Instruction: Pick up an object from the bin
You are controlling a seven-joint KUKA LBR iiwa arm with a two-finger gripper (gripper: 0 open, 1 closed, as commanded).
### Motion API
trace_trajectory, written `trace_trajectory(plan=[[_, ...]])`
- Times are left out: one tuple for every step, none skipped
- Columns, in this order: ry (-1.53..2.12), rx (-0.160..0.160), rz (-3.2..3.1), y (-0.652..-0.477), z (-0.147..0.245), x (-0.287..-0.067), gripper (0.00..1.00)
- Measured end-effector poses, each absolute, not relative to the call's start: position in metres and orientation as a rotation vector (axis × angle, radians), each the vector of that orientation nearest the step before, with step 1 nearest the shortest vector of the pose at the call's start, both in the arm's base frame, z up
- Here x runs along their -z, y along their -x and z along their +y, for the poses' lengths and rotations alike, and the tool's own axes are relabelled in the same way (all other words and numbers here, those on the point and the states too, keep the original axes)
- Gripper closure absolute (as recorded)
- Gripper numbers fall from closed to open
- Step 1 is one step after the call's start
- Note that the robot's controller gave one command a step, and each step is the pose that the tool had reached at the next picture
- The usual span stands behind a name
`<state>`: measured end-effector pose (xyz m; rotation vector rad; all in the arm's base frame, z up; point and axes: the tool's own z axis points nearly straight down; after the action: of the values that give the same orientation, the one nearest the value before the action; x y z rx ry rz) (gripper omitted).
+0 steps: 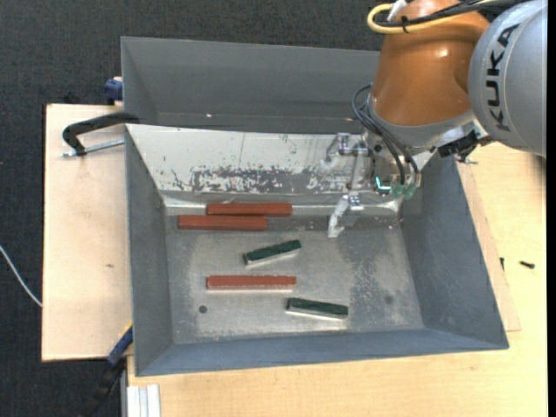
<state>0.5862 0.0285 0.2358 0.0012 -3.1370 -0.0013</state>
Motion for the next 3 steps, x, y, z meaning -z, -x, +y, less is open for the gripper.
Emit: trace_trajectory(plan=[[0.0,0.002,-3.145,-0.588,0.028,-0.24,0.0],[0.053,0.002,-3.148,-0.584,0.035,-0.183,0.0],[-0.054,0.002,-3.146,-0.577,0.047,-0.115,0.0]])
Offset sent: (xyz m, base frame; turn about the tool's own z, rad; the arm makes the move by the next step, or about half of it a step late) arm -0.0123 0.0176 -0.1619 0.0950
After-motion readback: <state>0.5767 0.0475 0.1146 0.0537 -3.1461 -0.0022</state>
